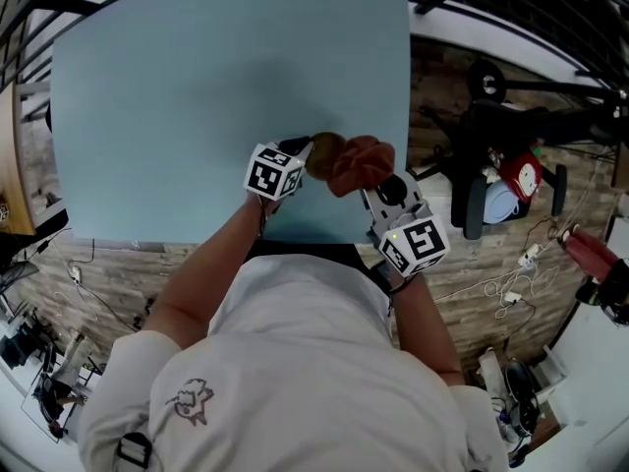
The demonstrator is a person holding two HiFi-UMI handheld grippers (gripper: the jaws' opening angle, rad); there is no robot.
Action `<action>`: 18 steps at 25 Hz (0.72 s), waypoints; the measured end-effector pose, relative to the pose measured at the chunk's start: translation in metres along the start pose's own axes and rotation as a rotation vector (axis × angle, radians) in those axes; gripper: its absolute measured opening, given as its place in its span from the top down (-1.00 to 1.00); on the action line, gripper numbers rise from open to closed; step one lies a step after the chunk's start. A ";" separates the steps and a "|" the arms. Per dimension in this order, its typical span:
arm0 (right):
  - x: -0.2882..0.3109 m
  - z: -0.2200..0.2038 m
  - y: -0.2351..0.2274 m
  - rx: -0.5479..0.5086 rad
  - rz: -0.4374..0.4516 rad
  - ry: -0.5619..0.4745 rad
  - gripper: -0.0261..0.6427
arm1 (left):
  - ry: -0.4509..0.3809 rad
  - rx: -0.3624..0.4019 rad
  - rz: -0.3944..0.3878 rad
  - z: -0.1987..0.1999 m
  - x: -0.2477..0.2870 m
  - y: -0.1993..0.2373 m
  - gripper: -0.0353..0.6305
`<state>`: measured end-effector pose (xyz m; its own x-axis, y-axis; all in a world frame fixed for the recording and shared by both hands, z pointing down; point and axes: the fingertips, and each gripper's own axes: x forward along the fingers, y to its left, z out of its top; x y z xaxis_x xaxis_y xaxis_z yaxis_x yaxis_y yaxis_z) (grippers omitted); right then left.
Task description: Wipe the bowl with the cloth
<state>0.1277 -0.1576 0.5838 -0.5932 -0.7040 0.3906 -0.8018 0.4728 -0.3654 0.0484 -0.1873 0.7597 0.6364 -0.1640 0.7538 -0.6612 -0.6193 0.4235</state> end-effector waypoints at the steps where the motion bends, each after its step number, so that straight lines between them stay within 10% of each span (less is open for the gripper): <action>1: -0.001 0.002 0.001 -0.003 -0.001 -0.003 0.73 | -0.002 0.003 0.005 0.002 -0.003 -0.003 0.82; 18: -0.029 0.045 0.041 -0.197 0.067 -0.063 0.73 | -0.259 0.112 0.066 0.098 -0.110 -0.097 0.82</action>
<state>0.1150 -0.1418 0.5200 -0.6445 -0.6965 0.3155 -0.7633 0.6096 -0.2137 0.0814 -0.1844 0.5859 0.6831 -0.3885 0.6185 -0.6658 -0.6793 0.3086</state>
